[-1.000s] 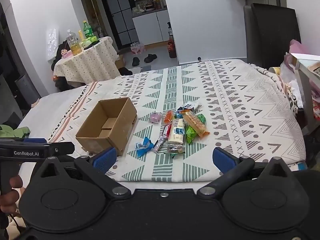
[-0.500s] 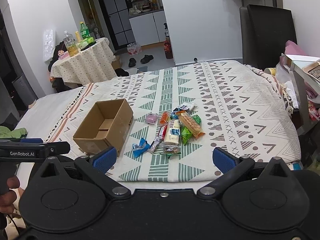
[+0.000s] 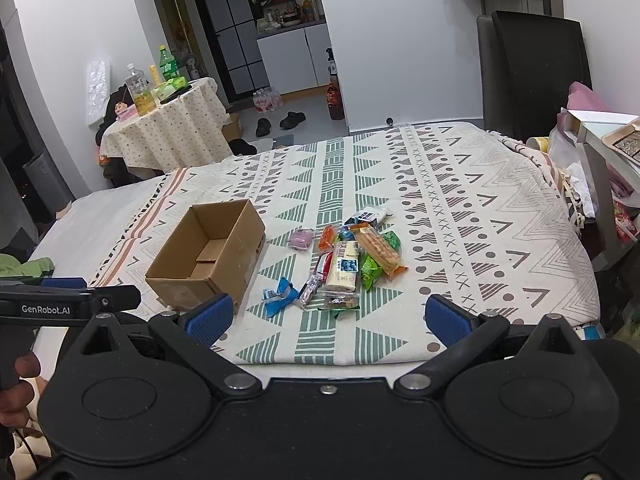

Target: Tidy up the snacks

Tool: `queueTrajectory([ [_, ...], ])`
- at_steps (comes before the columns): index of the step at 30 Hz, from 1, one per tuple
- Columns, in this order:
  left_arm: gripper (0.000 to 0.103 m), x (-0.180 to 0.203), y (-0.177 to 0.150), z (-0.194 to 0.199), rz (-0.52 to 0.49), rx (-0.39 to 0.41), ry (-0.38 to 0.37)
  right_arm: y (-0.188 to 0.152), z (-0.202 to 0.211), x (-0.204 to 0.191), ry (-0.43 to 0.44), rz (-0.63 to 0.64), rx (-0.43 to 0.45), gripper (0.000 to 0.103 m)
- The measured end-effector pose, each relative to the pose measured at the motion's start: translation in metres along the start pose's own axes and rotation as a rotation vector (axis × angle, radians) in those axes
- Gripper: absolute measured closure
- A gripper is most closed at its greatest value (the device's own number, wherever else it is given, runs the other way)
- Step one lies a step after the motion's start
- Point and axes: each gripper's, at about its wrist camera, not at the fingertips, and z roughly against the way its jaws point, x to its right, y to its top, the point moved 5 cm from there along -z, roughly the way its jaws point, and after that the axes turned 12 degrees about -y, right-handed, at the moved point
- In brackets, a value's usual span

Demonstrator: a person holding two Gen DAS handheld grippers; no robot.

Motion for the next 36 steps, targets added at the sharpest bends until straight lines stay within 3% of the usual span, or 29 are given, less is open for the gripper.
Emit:
queueTrajectory([
  [36, 0.000, -0.0005, -0.0025, 0.0017, -0.001, 0.002, -0.020, -0.0004, 0.0010, 0.0077, -0.024, -0.029, 0.013, 0.000],
])
